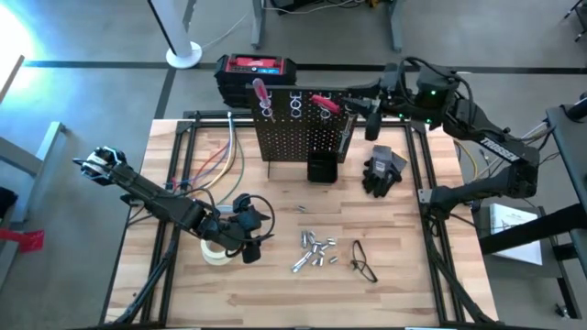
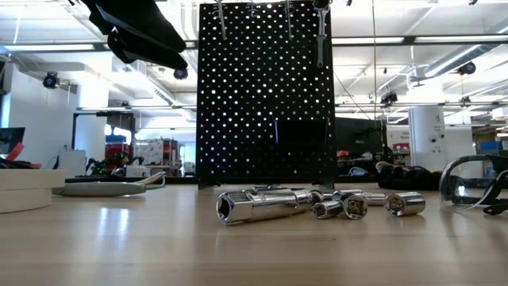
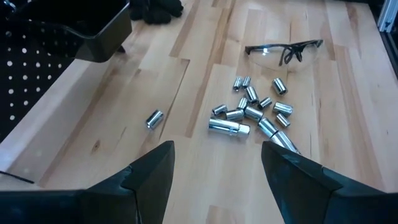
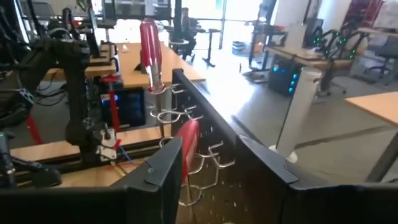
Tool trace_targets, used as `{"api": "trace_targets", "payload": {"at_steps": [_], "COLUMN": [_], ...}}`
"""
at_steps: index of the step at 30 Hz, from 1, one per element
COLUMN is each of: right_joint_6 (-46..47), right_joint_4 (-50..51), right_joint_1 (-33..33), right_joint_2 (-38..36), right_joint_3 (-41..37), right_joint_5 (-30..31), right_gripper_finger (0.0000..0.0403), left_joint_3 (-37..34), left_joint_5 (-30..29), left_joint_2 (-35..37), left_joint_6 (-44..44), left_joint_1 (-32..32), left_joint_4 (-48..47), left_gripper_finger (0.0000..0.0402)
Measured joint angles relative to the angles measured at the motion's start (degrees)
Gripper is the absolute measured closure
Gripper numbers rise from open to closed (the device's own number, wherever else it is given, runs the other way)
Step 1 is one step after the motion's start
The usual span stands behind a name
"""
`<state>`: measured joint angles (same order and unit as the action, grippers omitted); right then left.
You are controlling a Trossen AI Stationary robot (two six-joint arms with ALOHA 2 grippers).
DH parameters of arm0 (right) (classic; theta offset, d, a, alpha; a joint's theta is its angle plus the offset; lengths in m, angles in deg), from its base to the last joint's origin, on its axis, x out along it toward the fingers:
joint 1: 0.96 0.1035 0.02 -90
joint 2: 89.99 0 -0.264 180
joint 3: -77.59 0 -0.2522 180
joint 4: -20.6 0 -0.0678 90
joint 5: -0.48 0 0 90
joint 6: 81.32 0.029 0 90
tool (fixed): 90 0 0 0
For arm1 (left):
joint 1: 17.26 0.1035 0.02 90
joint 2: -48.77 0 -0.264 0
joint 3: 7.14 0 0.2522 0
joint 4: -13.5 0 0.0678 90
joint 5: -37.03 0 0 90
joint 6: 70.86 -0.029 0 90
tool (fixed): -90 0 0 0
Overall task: Hang tools onto peg board
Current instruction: Hang the black safety glasses on the peg board
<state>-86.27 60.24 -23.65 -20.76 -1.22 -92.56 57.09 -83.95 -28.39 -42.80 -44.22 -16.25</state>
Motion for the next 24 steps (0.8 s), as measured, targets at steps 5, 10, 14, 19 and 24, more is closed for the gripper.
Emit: {"api": "trace_targets", "payload": {"at_steps": [5, 10, 14, 19, 24], "right_joint_6": [0.27, -0.37, -0.87, -1.50, -2.66], "right_joint_4": [2.04, 4.13, 3.59, 3.51, 3.62], "right_joint_1": [1.02, 1.63, 1.69, 1.63, 1.69], "right_joint_2": [0.32, 2.14, 3.32, 3.57, 2.82], "right_joint_3": [-0.02, -0.17, -0.20, -0.20, -0.20], "right_joint_5": [-8.98, -10.93, -10.45, -4.41, -4.39], "right_gripper_finger": [0.0304, 0.0361, 0.0398, 0.0396, 0.0402], "left_joint_3": [-0.15, -0.07, -0.04, -0.04, -0.04], "left_joint_5": [0.00, 0.02, 0.02, 0.07, 0.09], "left_joint_2": [0.00, 0.00, 0.02, 0.07, 0.07], "left_joint_6": [0.50, 0.53, 0.47, 0.53, 0.53], "left_joint_1": [0.00, 0.07, 0.04, 0.00, 0.00], "left_joint_4": [0.04, 0.09, 0.54, 0.47, -0.07], "left_gripper_finger": [0.0170, 0.0170, 0.0170, 0.0170, 0.0170]}}
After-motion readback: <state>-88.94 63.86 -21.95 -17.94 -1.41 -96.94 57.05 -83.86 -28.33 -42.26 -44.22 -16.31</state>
